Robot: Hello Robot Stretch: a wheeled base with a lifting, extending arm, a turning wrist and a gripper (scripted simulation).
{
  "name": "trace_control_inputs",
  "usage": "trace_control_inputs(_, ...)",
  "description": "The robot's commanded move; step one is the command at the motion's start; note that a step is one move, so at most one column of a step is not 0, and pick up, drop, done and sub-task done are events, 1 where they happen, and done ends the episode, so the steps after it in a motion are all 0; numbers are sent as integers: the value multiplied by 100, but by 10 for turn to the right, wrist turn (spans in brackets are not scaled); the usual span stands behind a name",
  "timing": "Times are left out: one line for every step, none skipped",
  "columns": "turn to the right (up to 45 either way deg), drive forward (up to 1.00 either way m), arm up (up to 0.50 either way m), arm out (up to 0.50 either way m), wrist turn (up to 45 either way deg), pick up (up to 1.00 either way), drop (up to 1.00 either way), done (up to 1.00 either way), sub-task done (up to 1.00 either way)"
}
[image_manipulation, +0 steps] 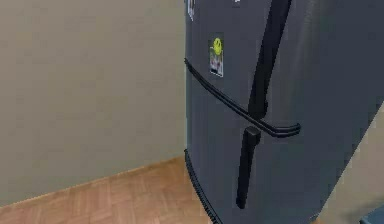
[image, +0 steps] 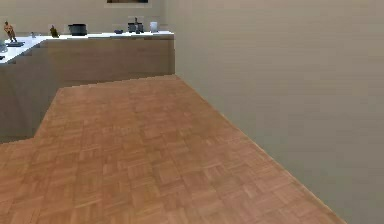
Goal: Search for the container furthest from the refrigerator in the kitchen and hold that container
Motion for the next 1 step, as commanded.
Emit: trace_control_inputs(-210,0,0,0,0,0,0,0,0)
